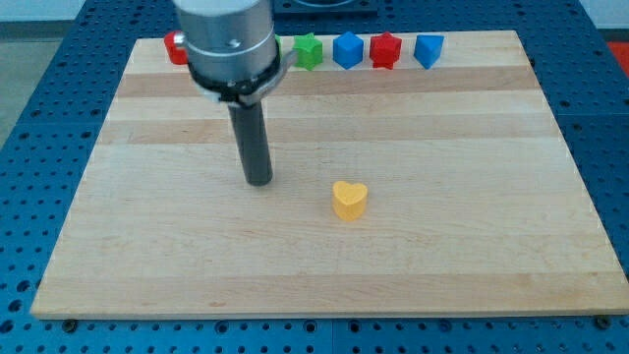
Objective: Push the yellow heart vertically below the blue triangle
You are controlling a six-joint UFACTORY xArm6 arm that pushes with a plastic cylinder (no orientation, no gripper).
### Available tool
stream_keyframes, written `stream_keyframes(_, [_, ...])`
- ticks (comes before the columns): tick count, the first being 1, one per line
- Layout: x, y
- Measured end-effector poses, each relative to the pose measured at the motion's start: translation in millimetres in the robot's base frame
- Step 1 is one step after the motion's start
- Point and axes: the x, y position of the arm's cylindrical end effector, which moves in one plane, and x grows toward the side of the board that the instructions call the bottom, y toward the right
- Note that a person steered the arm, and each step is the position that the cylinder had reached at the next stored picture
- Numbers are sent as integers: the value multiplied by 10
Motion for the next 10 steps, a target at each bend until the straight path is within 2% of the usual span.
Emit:
stream_keyframes(2, [611,267])
stream_keyframes(3, [649,596])
stream_keyframes(10, [-294,1863])
